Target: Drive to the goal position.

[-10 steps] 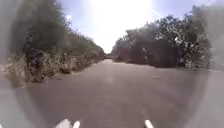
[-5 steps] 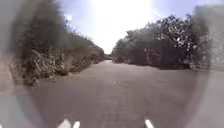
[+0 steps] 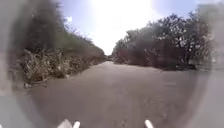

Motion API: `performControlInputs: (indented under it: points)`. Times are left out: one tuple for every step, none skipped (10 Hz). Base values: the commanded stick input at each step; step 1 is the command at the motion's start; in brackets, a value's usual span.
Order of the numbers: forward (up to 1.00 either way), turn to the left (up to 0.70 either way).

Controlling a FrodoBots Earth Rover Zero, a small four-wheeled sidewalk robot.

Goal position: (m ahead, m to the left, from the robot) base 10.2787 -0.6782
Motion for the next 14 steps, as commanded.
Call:
performControlInputs:
  points:
    - [0.85,0.13]
    - [0.85,0.00]
    - [0.85,0.00]
    - [0.85,0.00]
    - [0.85,0.00]
    - [0.85,0.00]
    - [0.85,0.00]
    - [0.85,0.00]
    - [0.85,0.00]
    - [0.85,0.00]
    - [0.85,0.00]
    - [0.85,0.00]
    - [0.85,0.00]
    - [0.85,0.00]
